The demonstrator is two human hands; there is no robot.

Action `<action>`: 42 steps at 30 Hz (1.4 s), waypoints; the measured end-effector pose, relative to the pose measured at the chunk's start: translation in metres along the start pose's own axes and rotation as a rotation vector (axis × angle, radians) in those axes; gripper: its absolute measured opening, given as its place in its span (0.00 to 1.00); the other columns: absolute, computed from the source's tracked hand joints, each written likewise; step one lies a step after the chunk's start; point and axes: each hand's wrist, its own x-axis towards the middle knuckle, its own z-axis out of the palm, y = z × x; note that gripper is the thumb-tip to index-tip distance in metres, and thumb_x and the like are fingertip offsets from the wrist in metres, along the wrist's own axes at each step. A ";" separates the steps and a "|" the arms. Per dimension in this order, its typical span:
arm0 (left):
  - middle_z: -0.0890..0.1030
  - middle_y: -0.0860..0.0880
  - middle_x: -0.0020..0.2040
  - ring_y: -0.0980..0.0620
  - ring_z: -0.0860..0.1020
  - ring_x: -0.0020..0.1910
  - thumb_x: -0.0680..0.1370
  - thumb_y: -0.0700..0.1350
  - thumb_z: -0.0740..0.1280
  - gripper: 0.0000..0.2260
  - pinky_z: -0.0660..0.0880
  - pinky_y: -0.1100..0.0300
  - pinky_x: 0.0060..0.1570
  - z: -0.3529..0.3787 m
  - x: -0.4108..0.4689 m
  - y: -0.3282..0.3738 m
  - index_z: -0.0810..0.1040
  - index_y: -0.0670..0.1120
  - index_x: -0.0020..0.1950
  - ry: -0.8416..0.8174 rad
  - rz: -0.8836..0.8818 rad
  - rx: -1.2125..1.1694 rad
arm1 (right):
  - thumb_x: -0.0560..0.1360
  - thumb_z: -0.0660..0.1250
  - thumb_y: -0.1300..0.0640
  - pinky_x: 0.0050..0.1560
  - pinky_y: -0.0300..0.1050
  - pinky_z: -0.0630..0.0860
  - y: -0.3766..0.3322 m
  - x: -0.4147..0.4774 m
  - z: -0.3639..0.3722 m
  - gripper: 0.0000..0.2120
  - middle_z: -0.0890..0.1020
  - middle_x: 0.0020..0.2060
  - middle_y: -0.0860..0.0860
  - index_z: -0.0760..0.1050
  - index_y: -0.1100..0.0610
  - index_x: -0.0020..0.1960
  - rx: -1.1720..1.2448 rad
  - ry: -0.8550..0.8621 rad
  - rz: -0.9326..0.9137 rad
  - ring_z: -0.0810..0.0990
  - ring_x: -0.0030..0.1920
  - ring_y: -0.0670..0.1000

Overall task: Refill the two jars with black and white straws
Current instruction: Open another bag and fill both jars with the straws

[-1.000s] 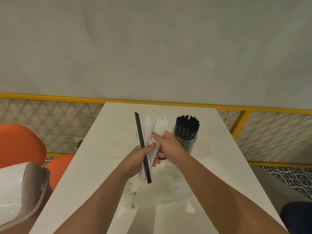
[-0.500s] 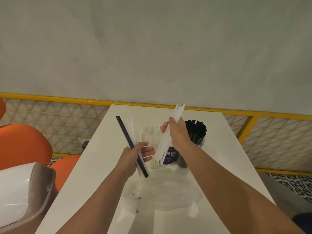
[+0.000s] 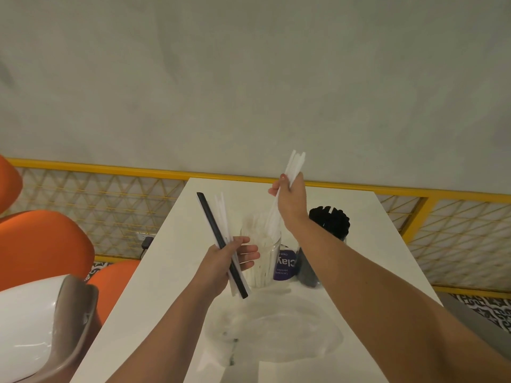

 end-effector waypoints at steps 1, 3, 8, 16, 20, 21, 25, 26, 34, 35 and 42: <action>0.83 0.39 0.46 0.44 0.83 0.42 0.80 0.41 0.60 0.09 0.80 0.53 0.47 0.000 0.001 0.000 0.78 0.39 0.51 0.002 -0.001 0.003 | 0.82 0.51 0.59 0.37 0.23 0.71 0.007 -0.005 0.001 0.04 0.74 0.37 0.50 0.63 0.58 0.54 -0.021 -0.020 -0.032 0.76 0.37 0.44; 0.83 0.38 0.46 0.44 0.83 0.43 0.80 0.41 0.60 0.09 0.80 0.52 0.48 0.000 0.001 0.000 0.78 0.39 0.51 0.000 -0.001 0.012 | 0.82 0.51 0.58 0.41 0.18 0.68 0.021 -0.014 0.002 0.04 0.76 0.38 0.50 0.63 0.56 0.55 -0.055 -0.056 -0.058 0.76 0.40 0.41; 0.83 0.39 0.45 0.44 0.83 0.42 0.80 0.40 0.59 0.09 0.79 0.51 0.50 0.002 0.001 -0.001 0.78 0.38 0.53 -0.019 0.006 0.010 | 0.81 0.54 0.54 0.57 0.36 0.71 0.048 -0.027 0.001 0.13 0.77 0.51 0.53 0.68 0.62 0.59 -0.322 -0.225 0.040 0.76 0.54 0.47; 0.84 0.41 0.42 0.47 0.84 0.38 0.80 0.40 0.59 0.09 0.80 0.52 0.48 0.008 0.000 -0.001 0.78 0.38 0.53 -0.055 0.009 0.026 | 0.77 0.64 0.53 0.68 0.42 0.64 0.041 -0.030 -0.011 0.23 0.67 0.67 0.50 0.62 0.55 0.70 -0.392 -0.182 -0.167 0.65 0.65 0.44; 0.83 0.41 0.40 0.47 0.82 0.36 0.80 0.41 0.60 0.09 0.80 0.52 0.47 0.017 -0.004 0.000 0.78 0.39 0.52 -0.076 0.012 0.061 | 0.80 0.56 0.55 0.68 0.47 0.63 0.035 -0.031 -0.014 0.18 0.69 0.67 0.52 0.64 0.54 0.70 -0.541 -0.198 -0.332 0.66 0.67 0.50; 0.82 0.41 0.39 0.47 0.81 0.34 0.80 0.41 0.60 0.09 0.79 0.53 0.45 0.019 -0.006 0.001 0.78 0.39 0.51 -0.083 0.016 0.074 | 0.80 0.56 0.56 0.69 0.48 0.64 0.035 -0.032 -0.015 0.17 0.70 0.67 0.52 0.66 0.54 0.69 -0.575 -0.194 -0.352 0.66 0.67 0.51; 0.77 0.46 0.29 0.51 0.73 0.26 0.79 0.42 0.62 0.08 0.73 0.60 0.33 0.029 -0.012 0.001 0.79 0.40 0.47 -0.083 0.050 0.163 | 0.79 0.59 0.57 0.63 0.50 0.69 0.018 -0.034 -0.014 0.12 0.76 0.57 0.52 0.75 0.56 0.60 -0.523 -0.123 -0.450 0.71 0.59 0.52; 0.75 0.47 0.27 0.51 0.70 0.25 0.79 0.42 0.62 0.08 0.71 0.60 0.31 0.032 -0.012 -0.001 0.79 0.40 0.47 -0.077 0.059 0.194 | 0.78 0.60 0.56 0.60 0.49 0.70 0.009 -0.035 -0.013 0.11 0.76 0.53 0.52 0.76 0.57 0.57 -0.497 -0.133 -0.474 0.73 0.57 0.52; 0.64 0.52 0.22 0.54 0.61 0.21 0.78 0.49 0.64 0.17 0.63 0.63 0.25 0.054 -0.018 -0.007 0.66 0.45 0.32 -0.153 0.104 0.272 | 0.76 0.65 0.53 0.58 0.49 0.71 -0.019 -0.032 -0.023 0.12 0.76 0.49 0.55 0.77 0.59 0.55 -0.684 -0.286 -0.214 0.73 0.57 0.55; 0.63 0.52 0.22 0.54 0.61 0.21 0.78 0.50 0.65 0.19 0.62 0.62 0.25 0.056 -0.018 -0.009 0.64 0.46 0.31 -0.158 0.112 0.287 | 0.76 0.65 0.53 0.59 0.50 0.71 -0.021 -0.031 -0.026 0.11 0.75 0.50 0.55 0.77 0.59 0.54 -0.680 -0.291 -0.166 0.73 0.58 0.55; 0.62 0.52 0.22 0.55 0.59 0.21 0.77 0.54 0.64 0.20 0.59 0.62 0.25 0.072 -0.021 -0.016 0.63 0.48 0.29 -0.211 0.117 0.371 | 0.77 0.62 0.56 0.34 0.42 0.62 -0.028 -0.022 -0.052 0.20 0.64 0.30 0.52 0.63 0.57 0.28 -0.566 -0.260 0.022 0.63 0.32 0.48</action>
